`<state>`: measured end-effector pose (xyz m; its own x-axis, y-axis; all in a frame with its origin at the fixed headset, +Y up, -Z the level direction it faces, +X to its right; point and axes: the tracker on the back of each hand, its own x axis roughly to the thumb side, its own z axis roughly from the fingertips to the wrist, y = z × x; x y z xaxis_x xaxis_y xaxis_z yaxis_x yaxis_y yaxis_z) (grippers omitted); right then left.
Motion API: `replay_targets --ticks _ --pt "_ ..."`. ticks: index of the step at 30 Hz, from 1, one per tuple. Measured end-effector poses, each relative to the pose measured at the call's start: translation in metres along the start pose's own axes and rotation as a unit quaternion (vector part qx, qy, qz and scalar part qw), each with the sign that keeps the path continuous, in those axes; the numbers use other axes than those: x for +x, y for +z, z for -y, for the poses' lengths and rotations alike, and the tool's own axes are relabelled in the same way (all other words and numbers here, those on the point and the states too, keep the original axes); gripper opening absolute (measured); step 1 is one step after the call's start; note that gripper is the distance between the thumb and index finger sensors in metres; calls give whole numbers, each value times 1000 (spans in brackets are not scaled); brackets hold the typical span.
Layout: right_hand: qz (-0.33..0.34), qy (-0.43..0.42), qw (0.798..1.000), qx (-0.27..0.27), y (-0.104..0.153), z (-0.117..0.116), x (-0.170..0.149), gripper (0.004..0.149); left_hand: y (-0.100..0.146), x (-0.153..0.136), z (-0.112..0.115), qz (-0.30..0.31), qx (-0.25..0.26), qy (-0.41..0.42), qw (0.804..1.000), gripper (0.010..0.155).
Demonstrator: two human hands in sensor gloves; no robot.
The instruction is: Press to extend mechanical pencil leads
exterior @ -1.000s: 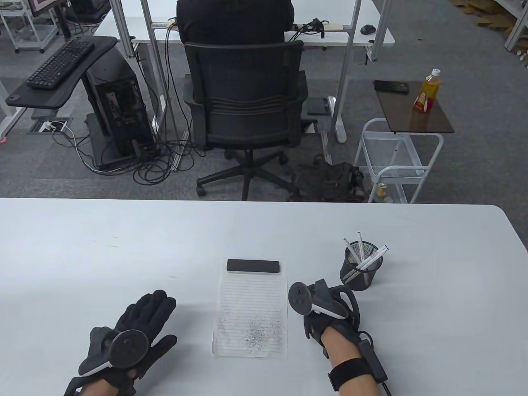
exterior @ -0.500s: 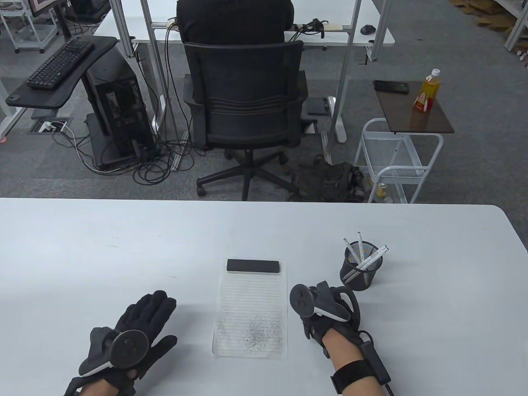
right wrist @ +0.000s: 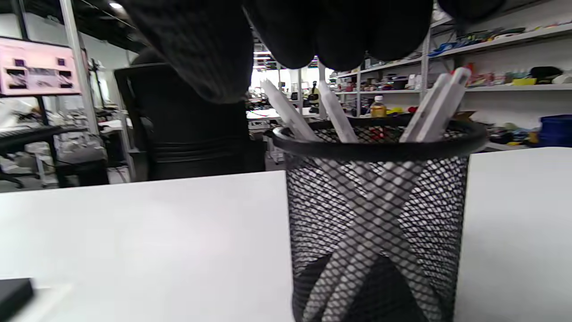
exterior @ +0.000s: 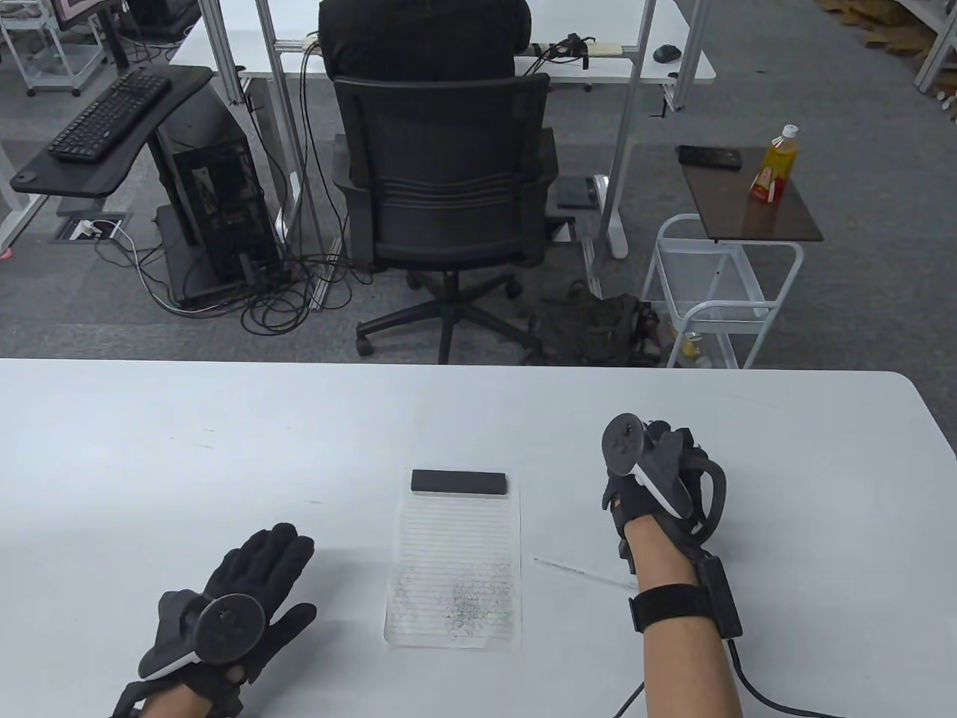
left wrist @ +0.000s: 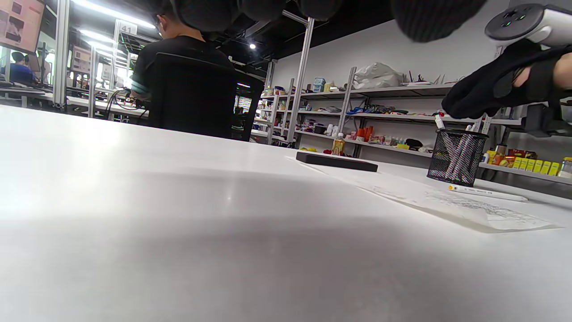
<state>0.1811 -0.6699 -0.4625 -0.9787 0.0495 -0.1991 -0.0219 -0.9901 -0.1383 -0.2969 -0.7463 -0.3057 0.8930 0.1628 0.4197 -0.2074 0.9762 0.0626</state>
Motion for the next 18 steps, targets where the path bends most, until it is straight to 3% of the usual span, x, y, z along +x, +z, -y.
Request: replay_targets --ticks 7,18 --pt "-36 20 999 7 -15 -16 4 51 1 -3 -2 -6 2 2 1000 82" --pt "-12 22 999 -20 -16 -19 6 44 2 -4 -2 -12 -2 -1 1000 82"
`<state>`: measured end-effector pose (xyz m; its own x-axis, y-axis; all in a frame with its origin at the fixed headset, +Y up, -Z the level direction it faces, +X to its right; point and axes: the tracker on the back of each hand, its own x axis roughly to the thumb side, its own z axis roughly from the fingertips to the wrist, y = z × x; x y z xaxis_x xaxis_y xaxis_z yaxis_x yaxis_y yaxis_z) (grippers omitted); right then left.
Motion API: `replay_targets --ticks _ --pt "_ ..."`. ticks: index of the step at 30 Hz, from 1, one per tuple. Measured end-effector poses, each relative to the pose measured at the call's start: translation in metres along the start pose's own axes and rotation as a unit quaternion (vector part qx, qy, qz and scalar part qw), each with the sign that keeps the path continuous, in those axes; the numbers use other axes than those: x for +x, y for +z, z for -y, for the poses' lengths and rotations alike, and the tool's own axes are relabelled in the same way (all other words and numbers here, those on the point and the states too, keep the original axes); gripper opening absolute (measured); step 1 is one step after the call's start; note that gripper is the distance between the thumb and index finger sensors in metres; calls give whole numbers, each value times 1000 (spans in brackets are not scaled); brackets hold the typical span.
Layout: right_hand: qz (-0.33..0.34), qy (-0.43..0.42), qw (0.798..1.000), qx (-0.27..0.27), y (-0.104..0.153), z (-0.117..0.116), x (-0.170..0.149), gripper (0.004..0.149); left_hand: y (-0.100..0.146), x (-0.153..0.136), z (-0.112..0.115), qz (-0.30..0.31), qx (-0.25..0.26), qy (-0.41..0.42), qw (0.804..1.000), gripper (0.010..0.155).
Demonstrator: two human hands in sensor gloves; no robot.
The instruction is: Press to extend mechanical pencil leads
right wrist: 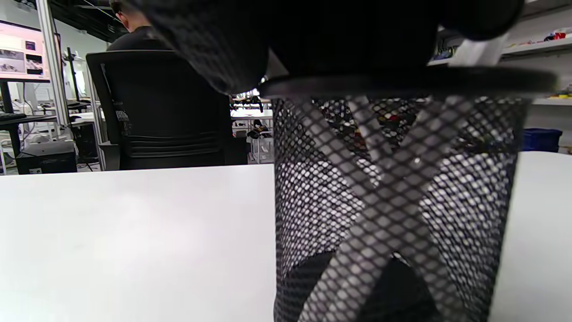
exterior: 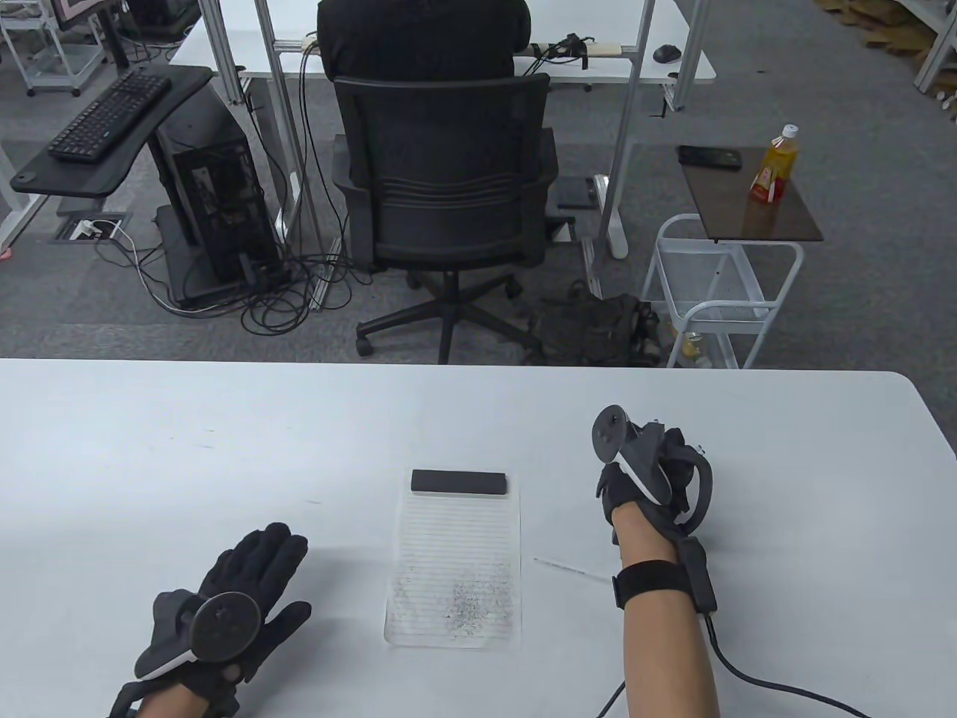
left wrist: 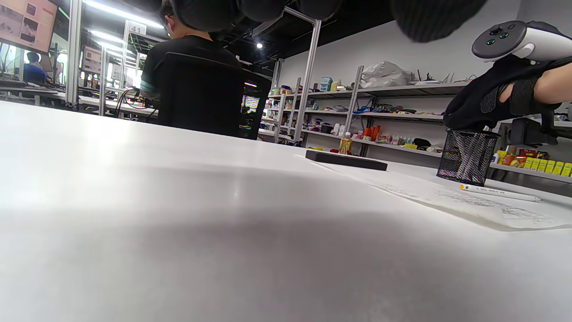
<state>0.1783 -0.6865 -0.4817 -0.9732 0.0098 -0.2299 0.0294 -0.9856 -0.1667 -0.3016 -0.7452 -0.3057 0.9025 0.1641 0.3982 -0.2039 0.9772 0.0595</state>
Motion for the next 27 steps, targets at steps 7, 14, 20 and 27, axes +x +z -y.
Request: replay_targets --ticks 7,14,20,27 --pt "10 -46 997 -55 10 34 -11 43 0 0 1 1 0 -2 1000 82" --pt "71 -61 985 -143 43 89 -14 44 1 5 0 9 4 -4 1000 82" --pt "114 -121 972 -167 75 115 -6 44 2 8 0 13 6 -6 1000 81" --pt "121 -312 933 -130 97 92 14 46 2 7 0 12 6 -3 1000 82"
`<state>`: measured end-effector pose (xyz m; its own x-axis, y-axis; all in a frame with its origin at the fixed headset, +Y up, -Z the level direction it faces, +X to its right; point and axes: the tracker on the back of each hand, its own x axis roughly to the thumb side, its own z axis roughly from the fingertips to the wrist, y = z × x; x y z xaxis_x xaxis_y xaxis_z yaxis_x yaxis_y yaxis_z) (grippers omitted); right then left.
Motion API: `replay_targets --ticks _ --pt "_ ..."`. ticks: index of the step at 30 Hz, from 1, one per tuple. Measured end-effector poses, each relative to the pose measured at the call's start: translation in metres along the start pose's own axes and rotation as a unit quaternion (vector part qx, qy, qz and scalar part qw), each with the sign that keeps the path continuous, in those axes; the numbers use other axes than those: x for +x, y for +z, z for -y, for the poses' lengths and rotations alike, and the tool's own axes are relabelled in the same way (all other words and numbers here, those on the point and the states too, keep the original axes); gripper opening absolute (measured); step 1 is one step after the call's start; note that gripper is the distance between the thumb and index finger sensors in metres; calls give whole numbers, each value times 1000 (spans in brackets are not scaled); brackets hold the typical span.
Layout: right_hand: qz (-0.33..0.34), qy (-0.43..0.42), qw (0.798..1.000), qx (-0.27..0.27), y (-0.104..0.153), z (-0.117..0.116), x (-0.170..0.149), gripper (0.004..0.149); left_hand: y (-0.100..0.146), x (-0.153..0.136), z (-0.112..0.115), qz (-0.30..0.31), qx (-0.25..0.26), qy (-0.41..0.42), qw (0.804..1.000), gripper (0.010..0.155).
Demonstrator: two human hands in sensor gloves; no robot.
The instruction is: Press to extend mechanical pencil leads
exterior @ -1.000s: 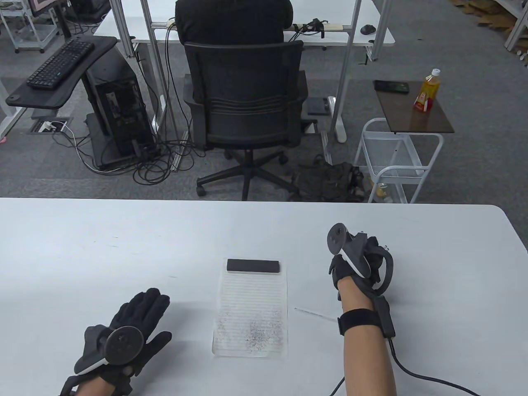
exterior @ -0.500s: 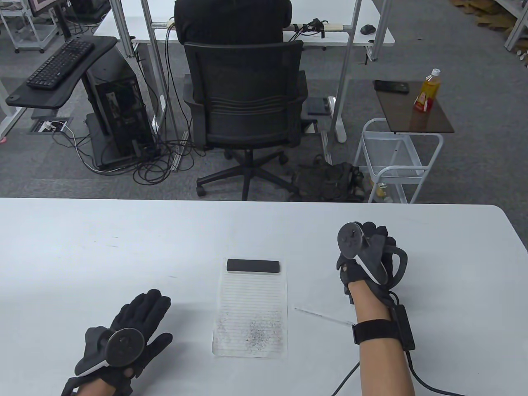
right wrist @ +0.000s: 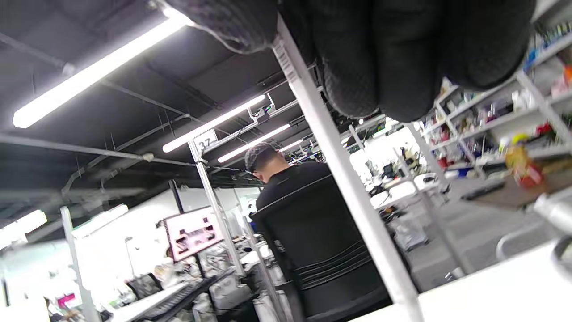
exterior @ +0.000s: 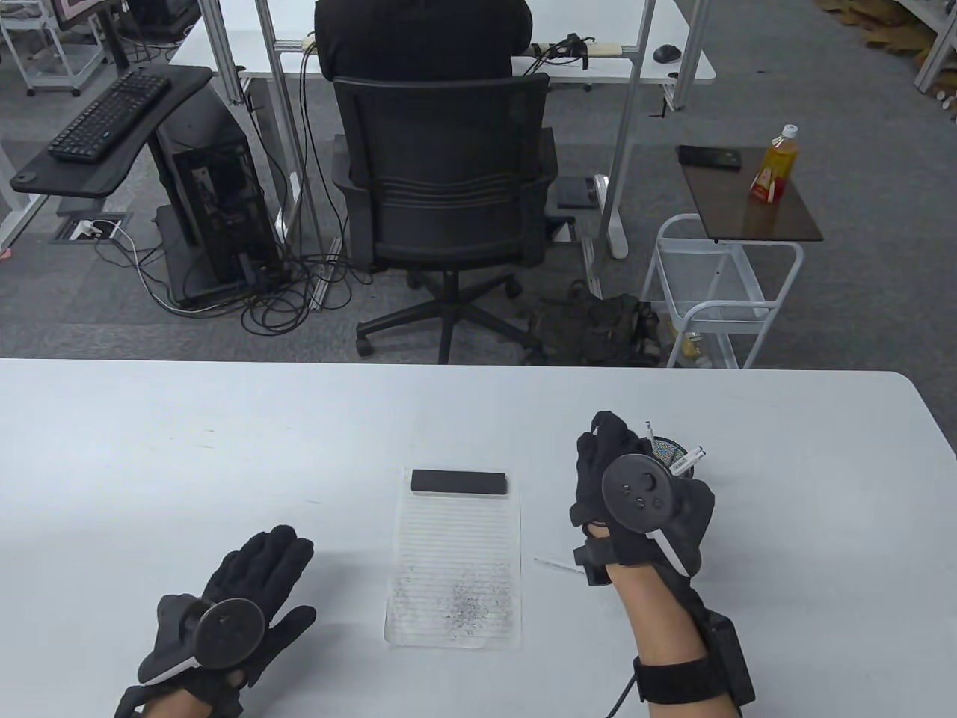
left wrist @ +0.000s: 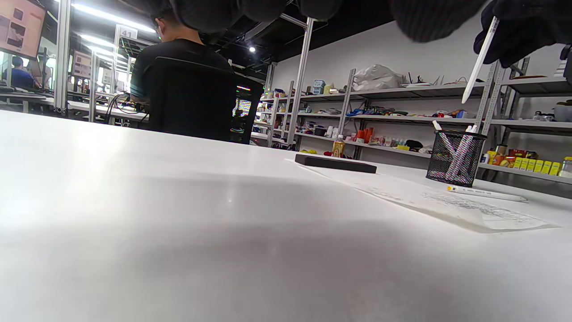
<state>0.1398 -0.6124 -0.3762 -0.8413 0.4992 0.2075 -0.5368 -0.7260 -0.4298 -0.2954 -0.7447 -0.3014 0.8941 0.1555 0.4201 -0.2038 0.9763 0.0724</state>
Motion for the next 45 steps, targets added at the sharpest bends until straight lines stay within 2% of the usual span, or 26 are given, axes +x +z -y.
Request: replay_targets --ticks 5,9,11,13,16,19,23,25,26,28,30,31,36,41,45 --pt "-44 -123 991 14 16 -42 -6 47 0 0 0 0 -2 3 1000 81" --pt "-54 -179 982 -12 32 -67 -15 55 0 0 1 2 -3 3 1000 81" --pt "-33 -231 972 -8 33 -76 -21 51 0 1 1 2 -5 5 1000 81" --pt "-57 -266 962 4 34 -79 -28 44 0 1 1 3 -4 6 1000 81" --pt "-84 -351 932 44 38 -88 -36 37 0 1 1 5 -1 6 1000 81" --pt "-110 -436 888 102 42 -101 -45 39 0 1 2 5 -3 7 1000 81" --pt "-109 -461 870 133 47 -114 -53 42 0 1 1 4 -1 9 1000 81" --pt "-108 -489 856 132 52 -121 -58 42 0 1 1 4 1 8 1000 81" --pt "-109 -515 842 120 54 -123 -60 45 0 0 1 4 2 8 1000 82" --pt "-112 -558 816 101 56 -127 -64 57 0 0 1 4 3 8 1000 81" --pt "-115 -587 794 108 57 -130 -66 65 0 0 1 5 3 8 1000 81" --pt "-114 -617 771 110 59 -132 -68 69 0 1 2 5 1 8 1000 81" --pt "-127 -676 722 75 62 -140 -76 69 0 1 2 6 1 8 1000 81" --pt "-116 -706 692 96 63 -145 -78 69 0 1 2 5 -2 8 1000 81" --pt "-113 -708 693 82 64 -147 -79 62 -1 1 2 5 -3 8 1000 81"
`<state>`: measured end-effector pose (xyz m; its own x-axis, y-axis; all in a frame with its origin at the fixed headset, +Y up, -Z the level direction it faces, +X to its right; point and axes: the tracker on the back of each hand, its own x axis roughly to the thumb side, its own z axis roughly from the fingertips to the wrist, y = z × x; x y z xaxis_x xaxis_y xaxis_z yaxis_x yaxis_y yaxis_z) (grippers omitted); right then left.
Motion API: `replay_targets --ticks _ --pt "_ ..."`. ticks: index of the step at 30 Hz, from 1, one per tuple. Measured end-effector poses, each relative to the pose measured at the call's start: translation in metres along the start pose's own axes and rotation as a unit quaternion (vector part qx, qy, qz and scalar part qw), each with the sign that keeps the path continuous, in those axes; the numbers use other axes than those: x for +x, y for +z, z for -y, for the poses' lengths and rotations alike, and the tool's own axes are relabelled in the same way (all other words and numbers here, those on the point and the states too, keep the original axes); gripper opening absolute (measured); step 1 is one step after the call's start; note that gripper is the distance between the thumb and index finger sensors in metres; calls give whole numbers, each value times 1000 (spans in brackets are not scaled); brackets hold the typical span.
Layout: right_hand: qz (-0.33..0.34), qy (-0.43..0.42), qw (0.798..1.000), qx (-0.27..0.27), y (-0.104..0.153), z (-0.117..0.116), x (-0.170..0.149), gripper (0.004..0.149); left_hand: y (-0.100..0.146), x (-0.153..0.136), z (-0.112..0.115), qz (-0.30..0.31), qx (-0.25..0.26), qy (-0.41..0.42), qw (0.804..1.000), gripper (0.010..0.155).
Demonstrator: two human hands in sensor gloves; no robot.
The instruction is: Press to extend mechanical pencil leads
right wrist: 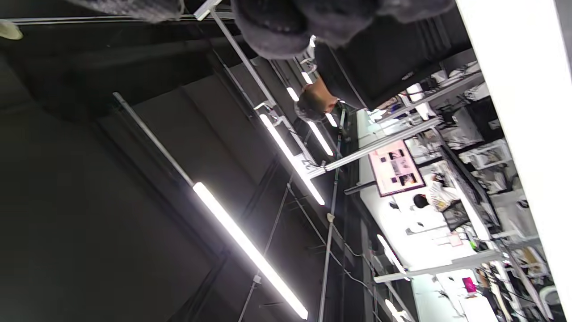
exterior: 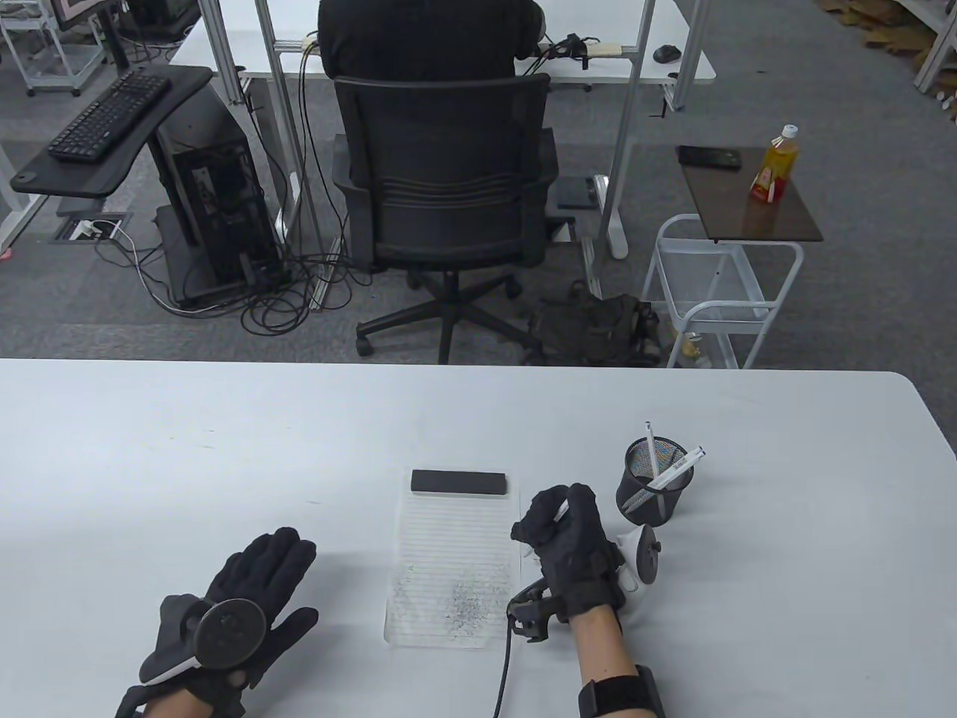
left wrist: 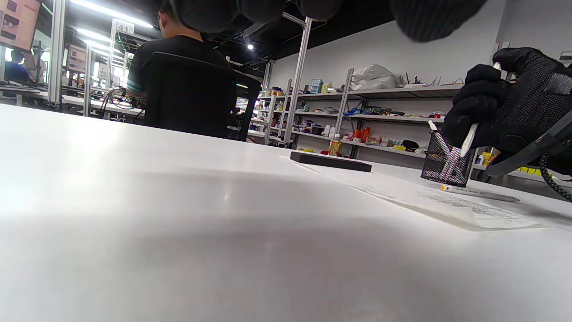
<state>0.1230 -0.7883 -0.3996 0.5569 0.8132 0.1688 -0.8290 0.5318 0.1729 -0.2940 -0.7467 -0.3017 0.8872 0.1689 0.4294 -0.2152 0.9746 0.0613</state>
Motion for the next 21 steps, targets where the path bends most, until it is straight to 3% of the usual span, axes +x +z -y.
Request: replay_targets --ticks 5,10,15,21 --pt "10 -34 999 6 -1 -2 -1 71 0 0 0 0 1 0 1000 81" --pt "9 -45 999 8 0 -3 -2 63 0 0 0 0 0 1 1000 81" --pt "7 -57 998 11 0 -3 -5 69 0 0 0 0 1 0 1000 81" --pt "3 -48 999 13 0 -3 -6 63 0 0 0 1 1 -1 1000 81"
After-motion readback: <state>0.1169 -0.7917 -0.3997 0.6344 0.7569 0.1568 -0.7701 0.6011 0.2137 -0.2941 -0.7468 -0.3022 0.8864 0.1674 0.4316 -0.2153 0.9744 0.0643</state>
